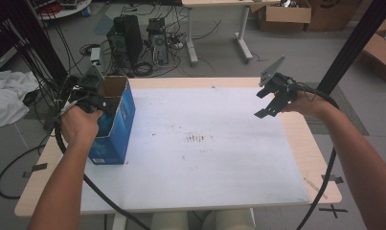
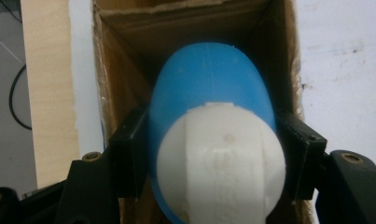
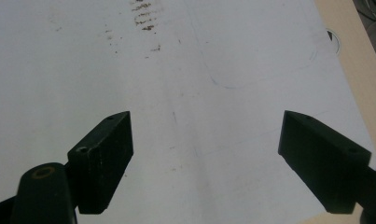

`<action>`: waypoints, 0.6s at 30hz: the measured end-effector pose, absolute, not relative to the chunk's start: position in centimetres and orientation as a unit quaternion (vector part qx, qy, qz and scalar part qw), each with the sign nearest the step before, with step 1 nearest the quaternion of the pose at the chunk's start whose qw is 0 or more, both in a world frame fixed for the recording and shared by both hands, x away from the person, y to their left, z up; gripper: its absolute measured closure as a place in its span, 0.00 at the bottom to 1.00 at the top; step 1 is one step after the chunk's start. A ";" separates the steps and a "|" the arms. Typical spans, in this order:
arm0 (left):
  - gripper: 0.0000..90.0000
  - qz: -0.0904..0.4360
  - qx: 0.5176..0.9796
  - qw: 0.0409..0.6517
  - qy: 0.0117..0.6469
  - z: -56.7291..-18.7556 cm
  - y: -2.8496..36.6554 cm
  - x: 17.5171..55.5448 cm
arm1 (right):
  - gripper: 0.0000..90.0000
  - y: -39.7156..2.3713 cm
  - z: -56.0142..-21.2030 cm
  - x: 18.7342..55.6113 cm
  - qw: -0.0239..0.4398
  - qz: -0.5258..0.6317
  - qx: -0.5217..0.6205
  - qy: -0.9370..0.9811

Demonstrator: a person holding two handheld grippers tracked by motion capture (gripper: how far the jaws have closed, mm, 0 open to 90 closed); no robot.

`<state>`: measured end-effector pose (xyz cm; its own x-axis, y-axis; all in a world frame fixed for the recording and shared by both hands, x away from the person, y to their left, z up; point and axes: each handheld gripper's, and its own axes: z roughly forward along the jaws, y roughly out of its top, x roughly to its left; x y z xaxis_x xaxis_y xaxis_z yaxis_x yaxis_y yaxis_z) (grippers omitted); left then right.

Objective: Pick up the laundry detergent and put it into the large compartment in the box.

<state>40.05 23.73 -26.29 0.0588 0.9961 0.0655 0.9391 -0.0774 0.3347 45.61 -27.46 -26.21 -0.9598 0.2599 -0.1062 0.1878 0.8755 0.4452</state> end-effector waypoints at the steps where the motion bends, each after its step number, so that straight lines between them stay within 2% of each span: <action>1: 0.43 0.138 0.720 0.101 0.672 -26.4 23.8 40.1 | 0.20 -27.5 -26.2 45.6 0.082 0.221 0.116 0.965; 18: 0.42 0.125 0.723 0.091 0.674 -27.6 24.1 40.4 | 0.20 -27.4 -26.4 45.7 0.079 0.218 0.118 0.966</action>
<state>40.37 24.14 -27.55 0.0608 0.9965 0.0581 0.9507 -0.0756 0.3007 45.69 -27.42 -26.42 -0.9598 0.2620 -0.1010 0.1930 0.8769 0.4402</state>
